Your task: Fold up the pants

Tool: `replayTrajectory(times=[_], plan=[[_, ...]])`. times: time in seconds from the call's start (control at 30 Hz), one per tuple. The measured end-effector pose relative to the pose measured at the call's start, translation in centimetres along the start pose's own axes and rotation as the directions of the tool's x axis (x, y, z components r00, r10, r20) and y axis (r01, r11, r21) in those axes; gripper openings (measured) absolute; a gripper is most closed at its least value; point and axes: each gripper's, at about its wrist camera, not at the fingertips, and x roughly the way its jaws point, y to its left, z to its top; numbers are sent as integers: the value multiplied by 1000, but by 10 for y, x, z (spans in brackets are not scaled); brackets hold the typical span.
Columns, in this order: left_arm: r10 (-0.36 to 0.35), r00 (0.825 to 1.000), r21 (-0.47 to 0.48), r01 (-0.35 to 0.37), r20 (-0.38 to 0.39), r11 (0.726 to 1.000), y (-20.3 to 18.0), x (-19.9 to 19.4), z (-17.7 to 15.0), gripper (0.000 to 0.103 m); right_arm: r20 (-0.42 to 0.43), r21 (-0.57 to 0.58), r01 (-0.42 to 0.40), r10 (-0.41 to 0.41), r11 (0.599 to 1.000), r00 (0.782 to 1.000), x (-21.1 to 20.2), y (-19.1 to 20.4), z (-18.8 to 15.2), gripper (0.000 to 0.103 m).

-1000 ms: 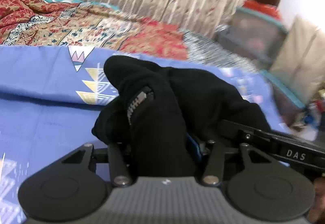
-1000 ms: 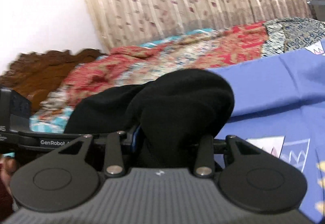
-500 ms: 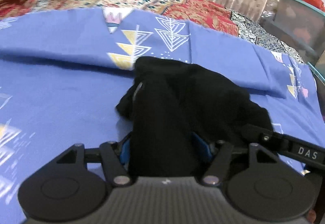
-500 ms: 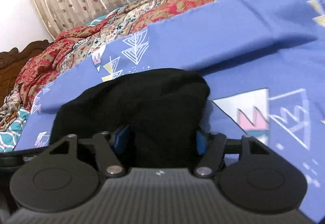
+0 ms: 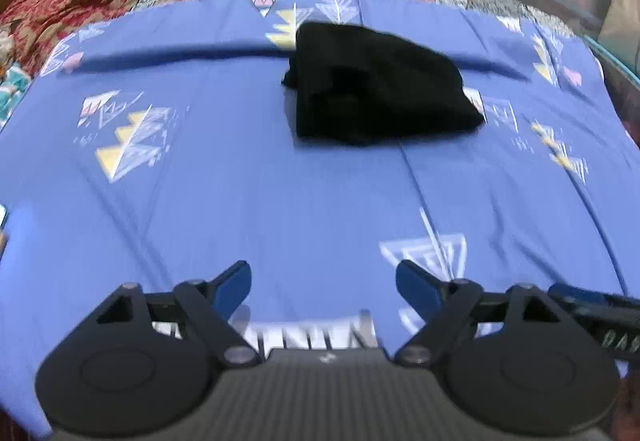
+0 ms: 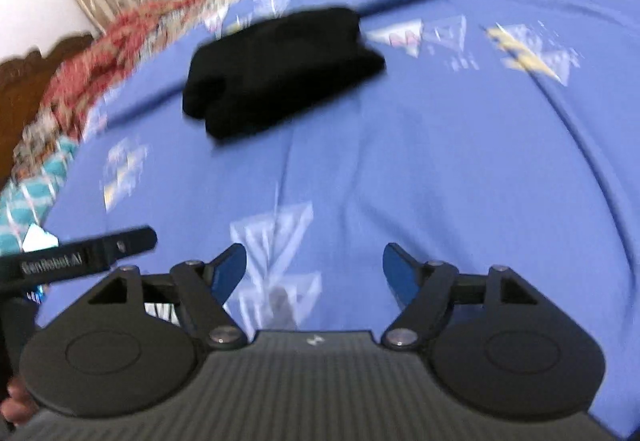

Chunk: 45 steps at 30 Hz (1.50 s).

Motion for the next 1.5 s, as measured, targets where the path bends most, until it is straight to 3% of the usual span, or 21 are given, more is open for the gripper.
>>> replayTrajectory(times=[0.1,0.2,0.47,0.73,1.1,1.5], plan=[[13,1000,2,-13,4,1000,-6,-20,-14,90,-37,9,-15,16,1000,999,-14,8,-19,79],[40,999,27,-41,36,999,-11,-39,-25,103,-47,-15,-35,34,999,998,-23,22,-26,87],[75,997,18,-75,28,997,-5,-60,-38,103,-98,-79,-96,88,992,991,-32,50,-44,91],[92,995,20,-93,33,995,-1,-64,-43,103,-76,-72,-74,68,995,995,-29,55,-45,95],[175,982,61,-179,63,982,-7,-59,-42,103,-88,-14,-75,73,997,993,-26,45,-45,95],[207,978,83,-209,33,974,-8,-47,-39,103,-112,33,-88,91,996,990,-28,25,-42,95]])
